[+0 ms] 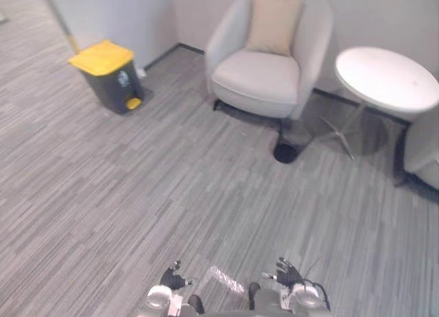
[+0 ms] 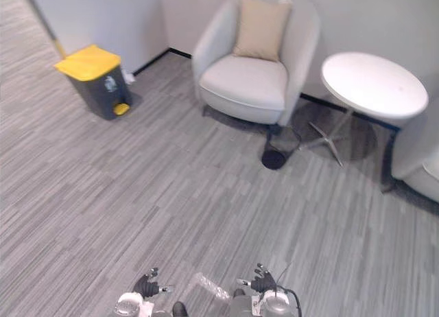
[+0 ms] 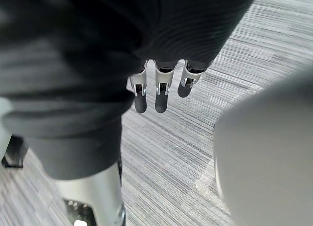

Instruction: Organize the slippers on the shoe rack

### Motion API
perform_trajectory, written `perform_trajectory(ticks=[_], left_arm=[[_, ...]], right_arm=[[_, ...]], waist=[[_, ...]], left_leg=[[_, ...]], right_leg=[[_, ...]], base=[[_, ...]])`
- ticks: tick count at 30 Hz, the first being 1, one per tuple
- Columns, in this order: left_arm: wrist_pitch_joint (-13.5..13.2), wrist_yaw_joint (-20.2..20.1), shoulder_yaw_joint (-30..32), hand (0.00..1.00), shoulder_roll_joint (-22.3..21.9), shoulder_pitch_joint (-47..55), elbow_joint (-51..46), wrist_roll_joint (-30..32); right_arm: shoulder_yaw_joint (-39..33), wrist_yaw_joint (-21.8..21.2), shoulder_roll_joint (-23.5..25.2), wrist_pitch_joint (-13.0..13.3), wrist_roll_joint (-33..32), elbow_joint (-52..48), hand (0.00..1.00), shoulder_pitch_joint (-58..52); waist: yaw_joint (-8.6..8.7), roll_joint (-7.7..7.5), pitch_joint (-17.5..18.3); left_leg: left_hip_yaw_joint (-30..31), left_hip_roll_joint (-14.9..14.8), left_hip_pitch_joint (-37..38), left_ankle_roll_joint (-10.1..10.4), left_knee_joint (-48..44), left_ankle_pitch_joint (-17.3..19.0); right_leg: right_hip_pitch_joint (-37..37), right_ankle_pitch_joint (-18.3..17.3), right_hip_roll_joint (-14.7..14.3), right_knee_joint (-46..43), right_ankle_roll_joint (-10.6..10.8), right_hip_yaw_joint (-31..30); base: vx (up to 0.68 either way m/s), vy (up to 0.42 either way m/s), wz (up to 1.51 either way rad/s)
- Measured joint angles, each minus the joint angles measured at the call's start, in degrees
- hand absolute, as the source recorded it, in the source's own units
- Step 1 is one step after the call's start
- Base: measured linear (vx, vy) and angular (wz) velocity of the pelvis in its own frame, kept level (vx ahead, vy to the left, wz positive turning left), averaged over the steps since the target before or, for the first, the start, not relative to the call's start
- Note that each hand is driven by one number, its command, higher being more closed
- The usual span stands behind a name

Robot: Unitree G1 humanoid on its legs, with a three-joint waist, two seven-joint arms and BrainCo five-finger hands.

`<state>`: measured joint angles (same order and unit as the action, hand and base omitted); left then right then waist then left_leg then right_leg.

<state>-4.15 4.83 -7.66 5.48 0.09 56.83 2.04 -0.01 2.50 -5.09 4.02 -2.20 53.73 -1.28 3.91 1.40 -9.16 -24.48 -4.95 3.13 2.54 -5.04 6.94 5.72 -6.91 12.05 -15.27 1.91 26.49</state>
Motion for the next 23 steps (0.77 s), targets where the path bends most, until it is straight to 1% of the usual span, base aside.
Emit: perform_trajectory(ticks=[1, 2, 3, 4, 5, 6, 7, 8, 9, 10, 11, 12, 13, 14, 15, 16, 17, 18, 19, 20, 21, 23], left_arm=[[0.0, -0.02, 0.02, 0.0, -0.03, -0.35, 0.04, 0.01], [0.01, -0.06, 0.11, 0.0, -0.46, -0.48, 0.06, 0.02], [0.02, -0.15, 0.44, 0.0, -1.21, -0.18, 0.15, 0.05], [0.03, -0.21, 0.79, 0.0, -1.88, 0.22, 0.19, 0.1], [0.04, -0.36, 1.1, 0.0, -2.22, 0.49, 0.21, 0.21], [0.12, -0.54, 1.11, 0.0, -2.37, 0.7, 0.28, 0.22], [0.35, -0.6, 1.31, 0.0, -2.41, 0.58, 0.41, 0.6], [0.54, -0.77, 2.11, 0.0, -2.4, 0.56, -0.02, 0.78], [0.75, -1.01, 2.28, 0.0, -2.4, 0.58, 0.01, 1.0], [0.7, -1.23, 2.92, 0.0, -2.66, 0.55, 0.04, 1.24], [0.74, -1.32, 3.41, 0.0, -3.05, 0.68, 0.12, 1.22], [0.74, -1.32, 3.98, 0.0, -3.44, 0.72, 0.11, 1.22], [0.72, -1.26, 4.44, 0.0, -3.68, 0.68, 0.1, 1.19], [0.67, -1.13, 4.46, 0.0, -3.66, 0.69, 0.03, 1.11], [0.6, -1.01, 4.44, 0.0, -3.72, 0.69, -0.04, 1.08], [0.61, -0.99, 4.44, 0.0, -3.87, 0.72, -0.02, 1.05], [0.64, -0.89, 4.38, 0.0, -4.36, 0.98, 0.14, 0.37], [0.71, -0.83, 4.44, 0.0, -3.95, 0.49, 0.2, 0.08], [0.65, -0.48, 4.41, 0.0, -3.78, 0.62, 0.19, 0.07], [0.68, -0.13, 4.32, 0.0, -3.18, 0.59, 1.03, 0.08], [0.73, -0.04, 4.23, 0.0, -2.36, 0.39, 1.26, 0.09], [0.73, -0.05, 3.48, 0.0, -2.0, 0.35, 1.34, 0.08]], right_arm=[[-0.04, 0.13, -0.09, 0.02, 0.0, 0.15, 0.0, 0.06], [-0.03, 0.2, -0.51, 0.05, 0.0, 0.65, 0.0, 0.13], [-0.23, 0.28, -0.79, -0.04, -0.03, 1.6, 0.0, 0.14], [-0.24, 0.31, -0.83, -0.03, -0.02, 1.75, 0.0, 0.15], [-0.23, 0.3, -0.96, 0.0, -0.01, 1.83, 0.0, 0.19], [0.04, 0.29, -0.99, 0.02, -0.01, 2.04, 0.0, 0.18], [0.3, 0.26, -0.88, -0.03, -0.01, 2.24, 0.0, 0.13], [0.3, 0.3, -0.83, -0.03, -0.04, 2.21, 0.0, 0.03], [0.31, 0.33, -1.12, -0.05, -0.02, 2.23, 0.0, -0.07], [0.31, 0.36, -1.6, -0.05, -0.02, 2.22, 0.0, -0.07], [0.29, 0.42, -1.66, -0.1, -0.04, 2.29, 0.0, -0.09], [0.12, 0.52, -2.09, -0.14, -0.03, 2.36, 0.0, -0.03], [-0.18, 0.86, -2.5, -0.15, -0.12, 2.38, 0.0, 0.03], [-0.92, 0.95, -2.45, -0.1, -0.15, 2.38, 0.0, 0.0], [-1.5, 0.96, -2.45, -0.09, -0.16, 2.48, 0.0, -0.57], [-1.8, 0.96, -2.52, -0.05, -0.17, 2.51, 0.0, -0.86], [-2.03, 0.92, -3.2, -0.03, -0.13, 2.41, 0.0, -1.07], [-2.17, 0.98, -3.18, -0.07, -0.19, 3.3, 0.0, -1.01], [-2.21, 1.0, -2.7, 0.06, -0.18, 3.32, 0.0, -1.31], [-2.61, 0.99, -1.91, 0.08, -0.19, 3.38, 0.0, -1.79], [-3.64, 1.0, -1.11, 0.12, -0.28, 3.45, 0.0, -2.16], [-4.71, 1.0, -0.63, 0.03, -0.28, 3.93, 0.0, -2.47]], waist=[[0.15, 0.53, -0.17], [0.14, 0.89, -0.39], [-0.1, 0.84, -0.44], [-0.27, 1.14, -0.36], [-0.49, 1.25, -0.25], [-0.66, 0.51, -0.7], [-0.81, -0.28, -1.24], [-1.02, -0.43, -1.3], [-1.18, -0.2, -1.42], [-1.76, 0.38, -1.92], [-1.9, 0.91, -1.69], [-2.05, 1.27, -1.72], [-2.21, 1.4, -1.86], [-2.34, 1.26, -1.95], [-2.6, 1.27, -1.92], [-2.85, 1.66, -1.68], [-2.91, 3.38, -1.09], [-3.23, 3.07, -0.49], [-3.24, 2.4, 0.14], [-3.02, 1.0, 0.91], [-2.86, 0.01, 1.43], [-2.88, -0.77, 1.9]], left_leg=[[-0.73, -0.67, 0.52, 0.43, 0.09, 0.17], [-1.63, -0.97, 1.25, 0.75, 0.25, 0.15], [-2.39, -1.8, 2.11, 1.2, 0.48, -0.09], [-3.45, -2.59, 2.99, 1.92, 0.55, -0.55], [-4.33, -3.3, 2.9, 2.37, -0.7, -0.47], [-5.21, -5.06, 1.28, 3.87, -6.3, 0.62], [-5.31, -6.77, -0.36, 4.13, -12.28, 0.95], [-5.33, -8.54, -2.1, 4.13, -17.42, 0.95], [-5.13, -10.76, -3.63, 4.11, -24.16, 0.95], [-1.92, -12.45, -5.7, 3.32, -30.46, 1.91], [0.62, -11.86, -5.9, 3.54, -30.71, 3.21], [3.92, -10.47, -5.97, 3.68, -30.05, 4.7], [8.56, -7.49, -6.22, 3.77, -27.6, 6.64], [12.24, -5.04, -6.31, 4.07, -24.04, 7.36], [16.02, -2.87, -6.16, 4.26, -18.84, 7.35], [18.02, -1.91, -5.88, 4.24, -14.51, 6.43], [20.16, -2.37, -5.82, 2.66, -8.64, 1.31], [19.39, -2.35, -5.69, 3.04, -9.3, 1.57], [18.87, -1.73, -5.27, 2.67, -8.1, 1.81], [18.4, -0.64, -4.42, 2.1, -5.73, 1.16], [18.26, 0.33, -3.09, 1.7, -3.35, 0.32], [17.56, 1.65, -0.8, 1.19, 0.54, -1.44]], right_leg=[[-0.17, 0.21, -0.66, 0.07, -0.44, 1.64], [-1.04, 0.47, -1.62, 1.0, -0.8, 1.18], [-2.28, 1.58, -3.66, 3.95, -1.23, -0.35], [-3.58, 2.77, -5.22, 6.9, -1.52, -1.51], [-4.02, 3.11, -6.16, 8.52, -1.58, -2.98], [-4.3, 3.06, -6.78, 9.96, -1.41, -4.37], [-4.91, 3.45, -7.19, 11.06, -1.86, -5.72], [-5.48, 3.76, -7.73, 12.09, -2.28, -6.67], [-6.18, 4.37, -8.85, 12.89, -2.33, -8.74], [-7.19, 4.51, -10.11, 13.02, -3.1, -11.84], [-7.18, 4.44, -10.38, 12.99, -3.1, -13.19], [-7.23, 4.2, -10.47, 12.83, -3.58, -14.95], [-7.49, 4.24, -10.16, 12.65, -3.66, -17.51], [-7.74, 4.25, -9.78, 12.63, -3.55, -19.39], [-7.86, 4.17, -9.55, 12.51, -2.93, -20.76], [-7.76, 4.28, -9.79, 12.75, -2.2, -21.37], [-7.81, 4.54, -11.5, 13.67, -1.47, -22.7], [-8.97, 5.19, -11.58, 14.56, -0.36, -23.8], [-9.58, 5.96, -10.96, 16.04, 0.42, -23.84], [-9.61, 6.34, -9.88, 16.98, 0.59, -23.99], [-9.52, 6.38, -8.98, 17.16, 0.66, -23.95], [-9.81, 6.07, -7.87, 17.37, 1.2, -23.95]], base=[[0.03, -0.134, -0.59], [0.03, -0.114, -0.58], [0.03, -0.078, -0.65], [0.03, -0.115, -0.66], [0.0, -0.147, -0.69], [0.01, -0.188, -0.71], [0.02, -0.206, -0.71], [0.04, -0.199, -0.78], [0.05, -0.167, -1.04], [0.05, -0.091, -1.13], [0.07, -0.031, -1.09], [0.08, 0.045, -1.01], [0.08, 0.07, -1.07], [0.07, 0.116, -1.09], [0.04, 0.099, -0.86], [0.04, 0.14, -0.83], [0.07, 0.159, -0.77], [0.1, 0.151, -0.58], [0.14, 0.153, -0.32], [0.16, 0.132, -0.02], [0.15, 0.13, 0.0], [0.14, 0.076, 0.02]])
